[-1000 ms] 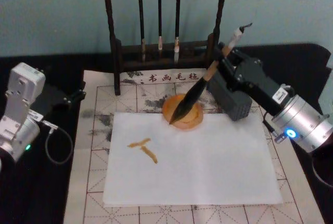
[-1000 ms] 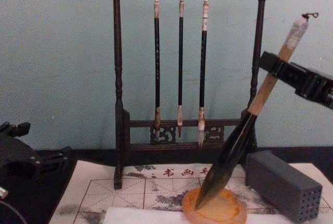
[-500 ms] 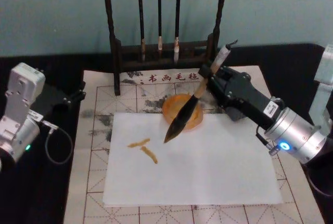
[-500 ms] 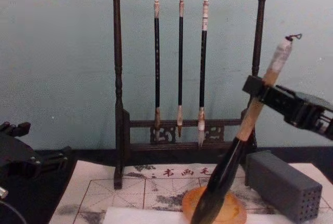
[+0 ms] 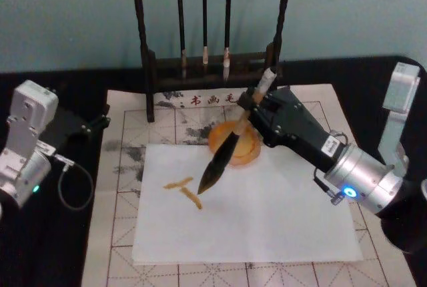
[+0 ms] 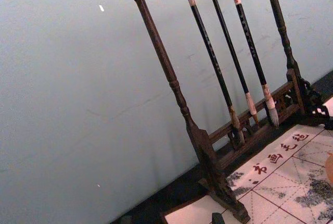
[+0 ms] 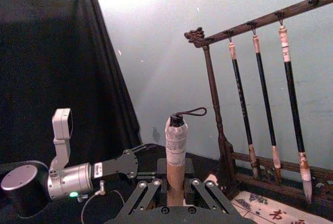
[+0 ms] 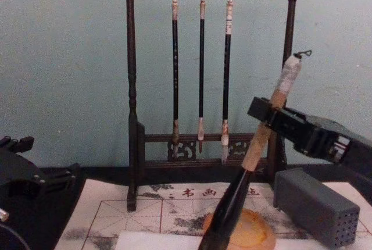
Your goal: Pick up the brush from the inkstone, write on the paper, then place the brush back to its original position.
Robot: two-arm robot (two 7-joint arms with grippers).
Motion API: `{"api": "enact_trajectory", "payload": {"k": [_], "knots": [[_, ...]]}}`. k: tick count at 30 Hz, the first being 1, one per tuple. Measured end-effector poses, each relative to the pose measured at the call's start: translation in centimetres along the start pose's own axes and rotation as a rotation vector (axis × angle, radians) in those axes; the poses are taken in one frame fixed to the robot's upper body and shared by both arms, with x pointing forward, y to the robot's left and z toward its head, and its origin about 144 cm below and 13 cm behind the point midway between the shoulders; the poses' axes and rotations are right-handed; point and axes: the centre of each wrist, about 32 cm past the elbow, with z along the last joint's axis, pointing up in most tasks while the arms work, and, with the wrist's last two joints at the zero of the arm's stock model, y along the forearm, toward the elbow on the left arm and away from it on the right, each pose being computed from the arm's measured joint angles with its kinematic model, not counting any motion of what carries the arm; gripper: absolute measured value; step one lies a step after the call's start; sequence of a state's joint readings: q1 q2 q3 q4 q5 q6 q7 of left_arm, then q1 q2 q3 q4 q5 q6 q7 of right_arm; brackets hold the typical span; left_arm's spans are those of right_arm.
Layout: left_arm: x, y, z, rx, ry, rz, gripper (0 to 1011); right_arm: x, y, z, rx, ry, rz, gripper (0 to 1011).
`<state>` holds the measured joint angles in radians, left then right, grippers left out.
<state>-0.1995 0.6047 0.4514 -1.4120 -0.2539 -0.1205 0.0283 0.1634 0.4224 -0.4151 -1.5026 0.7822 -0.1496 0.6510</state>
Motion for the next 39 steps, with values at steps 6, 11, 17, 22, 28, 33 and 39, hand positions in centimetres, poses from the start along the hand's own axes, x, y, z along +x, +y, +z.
{"api": "enact_trajectory", "payload": {"k": [6, 11, 17, 22, 28, 33, 39], "knots": [[0.0, 0.0, 0.0, 0.0, 0.0, 0.0, 1001, 0.0, 0.5, -0.3, -0.006, 0.0, 0.002, 195], [0.0, 0.0, 0.0, 0.0, 0.0, 0.0, 1001, 0.0, 0.9, -0.7, -0.01, -0.003, 0.005, 195], [0.0, 0.0, 0.0, 0.0, 0.0, 0.0, 1001, 0.0, 1.1, -1.0, -0.014, -0.003, 0.002, 195], [0.0, 0.0, 0.0, 0.0, 0.0, 0.0, 1001, 0.0, 1.2, -1.1, -0.017, -0.003, 0.0, 195], [0.0, 0.0, 0.0, 0.0, 0.0, 0.0, 1001, 0.0, 1.2, -1.2, -0.022, -0.001, -0.001, 195], [0.0, 0.0, 0.0, 0.0, 0.0, 0.0, 1001, 0.0, 1.3, -1.4, -0.029, 0.0, -0.001, 195], [0.0, 0.0, 0.0, 0.0, 0.0, 0.0, 1001, 0.0, 1.3, -1.5, -0.034, -0.001, 0.0, 195]]}}
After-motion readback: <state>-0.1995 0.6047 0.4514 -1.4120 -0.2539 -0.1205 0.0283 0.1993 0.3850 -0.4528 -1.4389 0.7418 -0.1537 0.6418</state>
